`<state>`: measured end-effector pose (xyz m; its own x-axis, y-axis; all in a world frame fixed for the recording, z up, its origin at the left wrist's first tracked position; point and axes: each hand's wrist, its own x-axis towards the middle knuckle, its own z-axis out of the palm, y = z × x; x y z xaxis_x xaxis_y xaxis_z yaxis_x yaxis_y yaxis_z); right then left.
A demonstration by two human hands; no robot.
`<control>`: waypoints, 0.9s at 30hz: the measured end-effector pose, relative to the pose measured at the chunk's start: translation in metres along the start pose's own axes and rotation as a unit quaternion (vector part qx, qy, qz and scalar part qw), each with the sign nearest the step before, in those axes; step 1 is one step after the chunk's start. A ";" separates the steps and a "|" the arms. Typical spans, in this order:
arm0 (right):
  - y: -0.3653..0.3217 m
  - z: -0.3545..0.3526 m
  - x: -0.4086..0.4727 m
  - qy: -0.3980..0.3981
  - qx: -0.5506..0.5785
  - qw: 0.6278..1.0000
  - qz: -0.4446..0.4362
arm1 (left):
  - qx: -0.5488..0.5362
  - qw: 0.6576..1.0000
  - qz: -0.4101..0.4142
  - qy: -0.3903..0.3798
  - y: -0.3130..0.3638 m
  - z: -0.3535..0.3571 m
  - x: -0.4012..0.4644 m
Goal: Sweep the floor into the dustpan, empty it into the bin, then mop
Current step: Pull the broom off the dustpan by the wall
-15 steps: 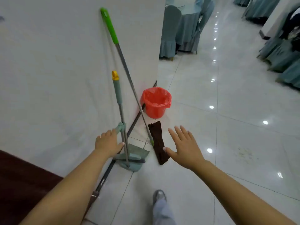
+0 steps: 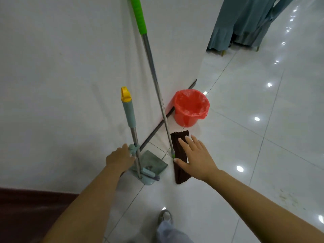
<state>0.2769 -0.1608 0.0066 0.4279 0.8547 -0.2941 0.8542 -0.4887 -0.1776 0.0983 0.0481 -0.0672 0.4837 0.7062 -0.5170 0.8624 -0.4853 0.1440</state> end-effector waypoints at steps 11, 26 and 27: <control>0.007 0.004 0.028 -0.066 0.024 0.997 -0.032 | -0.156 0.987 0.023 0.013 -0.011 0.038 -0.002; -0.109 -0.025 0.020 0.040 0.237 0.970 -0.030 | -0.074 0.981 0.169 0.058 -0.028 0.008 -0.065; -0.114 -0.025 0.016 0.060 0.228 0.971 -0.035 | -0.080 0.980 0.171 0.060 -0.031 0.006 -0.070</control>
<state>0.1934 -0.0869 0.0452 0.4282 0.8896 -0.1589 0.6743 -0.4316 -0.5991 0.0371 0.0104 -0.0404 0.7547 0.5767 -0.3128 0.6541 -0.6242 0.4272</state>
